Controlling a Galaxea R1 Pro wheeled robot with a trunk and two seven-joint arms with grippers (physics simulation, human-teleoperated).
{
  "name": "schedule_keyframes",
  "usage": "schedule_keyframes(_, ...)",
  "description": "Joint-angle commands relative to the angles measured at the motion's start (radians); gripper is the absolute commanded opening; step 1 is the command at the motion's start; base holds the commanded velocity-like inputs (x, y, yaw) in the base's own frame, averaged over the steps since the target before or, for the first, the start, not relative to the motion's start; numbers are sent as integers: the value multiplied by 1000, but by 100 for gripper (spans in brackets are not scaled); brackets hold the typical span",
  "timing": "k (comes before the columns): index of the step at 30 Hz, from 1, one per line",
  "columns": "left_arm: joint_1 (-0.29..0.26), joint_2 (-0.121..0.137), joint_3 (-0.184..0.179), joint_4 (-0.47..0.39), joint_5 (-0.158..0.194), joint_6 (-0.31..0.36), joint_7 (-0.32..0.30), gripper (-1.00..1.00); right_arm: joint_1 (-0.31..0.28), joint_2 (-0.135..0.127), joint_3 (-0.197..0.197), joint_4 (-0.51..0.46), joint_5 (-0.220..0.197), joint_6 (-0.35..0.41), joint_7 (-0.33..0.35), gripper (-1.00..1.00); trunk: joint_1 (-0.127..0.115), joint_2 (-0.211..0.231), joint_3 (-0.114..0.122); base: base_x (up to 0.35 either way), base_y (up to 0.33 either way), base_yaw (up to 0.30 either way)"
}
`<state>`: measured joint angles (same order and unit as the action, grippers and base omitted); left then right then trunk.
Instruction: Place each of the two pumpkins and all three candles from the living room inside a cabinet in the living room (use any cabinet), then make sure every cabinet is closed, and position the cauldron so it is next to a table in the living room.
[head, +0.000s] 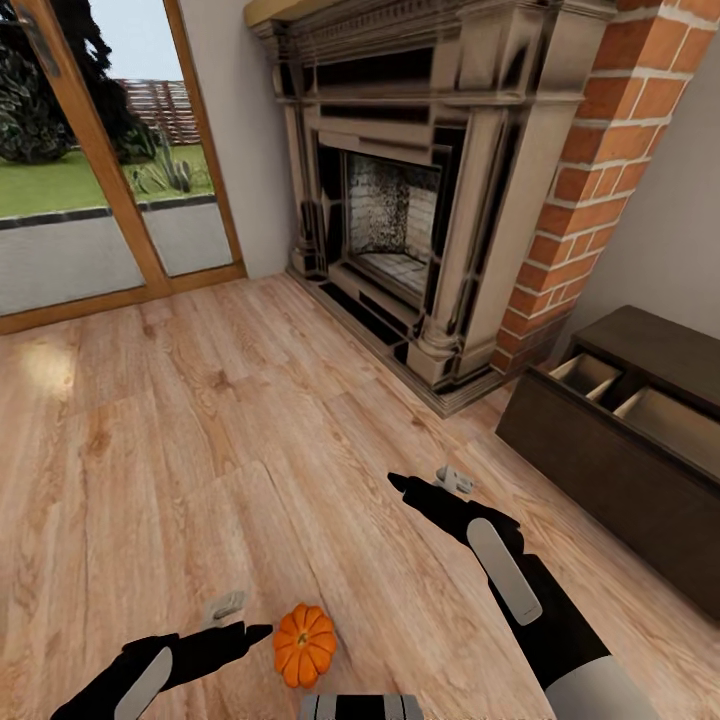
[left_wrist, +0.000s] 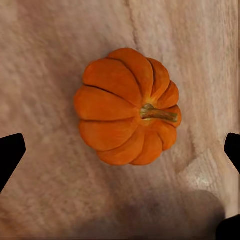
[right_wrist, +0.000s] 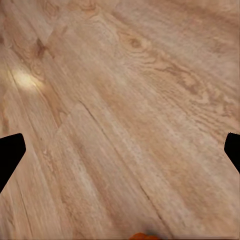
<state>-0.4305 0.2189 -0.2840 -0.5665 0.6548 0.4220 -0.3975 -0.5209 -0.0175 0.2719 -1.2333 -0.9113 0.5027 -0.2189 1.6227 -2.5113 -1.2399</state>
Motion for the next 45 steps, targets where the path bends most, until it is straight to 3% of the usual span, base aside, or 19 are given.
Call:
schedule_keyframes(1, -1, 3, -4, -1, 8, 4, -5, 100, -1, -1, 2, -2, -11, 0, -10, 100, 0, -1, -5, 0, 0, 0)
schedule_keyframes(11, -1, 14, 0, 0, 9, 3, -21, 100, -1, 0, 4, -2, -12, -1, -6, 100, 5, -3, -43, 0, 0, 0)
schedule_keyframes(19, -1, 15, 43, -1, 9, 1, -28, 100, -1, -1, 1, -1, -18, -1, 62, 100, 8, -5, -74, 0, 0, 0)
schedule_keyframes(21, -1, 16, 45, -1, 8, 2, -53, 100, -1, -3, 0, -1, -20, -1, 74, 100, 9, -5, -82, 0, 0, 0)
schedule_keyframes(22, -1, 20, 47, -2, 6, 2, -104, 100, -1, -4, -2, -1, -22, 0, 87, 100, 10, -6, -86, 0, 0, 0)
schedule_keyframes(25, -3, 31, 46, -4, 4, 4, -183, 100, -1, -5, -6, -1, -23, 1, 103, 100, 11, -6, -98, 0, 0, 0)
schedule_keyframes(28, -10, 58, 45, -11, 6, 22, -248, 100, -1, -5, -9, -1, -24, 3, 119, 100, 12, -7, -109, 0, 0, 0)
schedule_keyframes(30, -28, 84, 47, -17, 7, 78, -269, 100, -1, -5, -9, -2, -24, 3, 124, 100, 13, -7, -117, 0, 0, 0)
schedule_keyframes(32, -38, 97, 61, -22, 7, 100, -277, 100, -1, -6, -9, -2, -25, 4, 126, 100, 14, -8, -125, 0, 0, 0)
schedule_keyframes(36, -53, 140, 198, -33, 5, 127, -291, 100, -1, -6, -10, -2, -24, 3, 127, 100, 16, -9, -140, 0, 0, 0)
schedule_keyframes(39, -54, 138, 221, -36, -1, 129, -291, 100, -1, -5, -8, -2, -24, 3, 126, 100, 17, -9, -152, 0, 0, 0)
schedule_keyframes(45, -54, 113, 226, -37, -7, 130, -284, 100, -1, -3, -6, 0, -20, 2, 126, 100, 20, -11, -175, 0, 0, 0)
